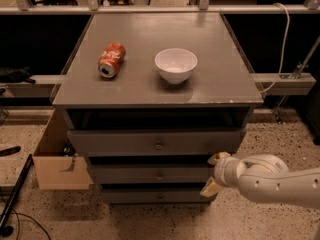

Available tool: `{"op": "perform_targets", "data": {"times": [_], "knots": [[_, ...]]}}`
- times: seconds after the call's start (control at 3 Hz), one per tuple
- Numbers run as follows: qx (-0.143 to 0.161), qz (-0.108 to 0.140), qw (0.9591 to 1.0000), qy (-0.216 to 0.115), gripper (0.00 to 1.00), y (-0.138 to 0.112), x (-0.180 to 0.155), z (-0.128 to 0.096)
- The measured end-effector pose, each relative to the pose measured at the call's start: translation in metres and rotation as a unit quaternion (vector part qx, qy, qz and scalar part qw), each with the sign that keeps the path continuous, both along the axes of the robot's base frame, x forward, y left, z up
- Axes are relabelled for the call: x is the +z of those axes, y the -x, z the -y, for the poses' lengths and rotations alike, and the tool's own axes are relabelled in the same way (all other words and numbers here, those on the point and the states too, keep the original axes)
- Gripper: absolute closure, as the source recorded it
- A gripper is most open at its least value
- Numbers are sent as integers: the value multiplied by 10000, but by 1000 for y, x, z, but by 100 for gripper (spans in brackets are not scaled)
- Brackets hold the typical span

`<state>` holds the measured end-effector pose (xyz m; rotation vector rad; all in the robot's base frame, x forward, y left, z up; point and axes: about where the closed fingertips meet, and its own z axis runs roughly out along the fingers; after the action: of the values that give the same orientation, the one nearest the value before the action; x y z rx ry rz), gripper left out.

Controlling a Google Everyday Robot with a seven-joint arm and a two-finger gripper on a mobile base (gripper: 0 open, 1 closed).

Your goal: Open middle drawer

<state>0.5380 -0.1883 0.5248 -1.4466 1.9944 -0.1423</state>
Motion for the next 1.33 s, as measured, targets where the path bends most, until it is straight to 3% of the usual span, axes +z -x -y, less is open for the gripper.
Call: {"op": "perform_targets", "data": {"times": [0.33, 1.33], "knots": [[30, 58, 10000, 40, 0, -7, 3, -1], [336, -412, 9985, 122, 0, 15, -68, -21]]}}
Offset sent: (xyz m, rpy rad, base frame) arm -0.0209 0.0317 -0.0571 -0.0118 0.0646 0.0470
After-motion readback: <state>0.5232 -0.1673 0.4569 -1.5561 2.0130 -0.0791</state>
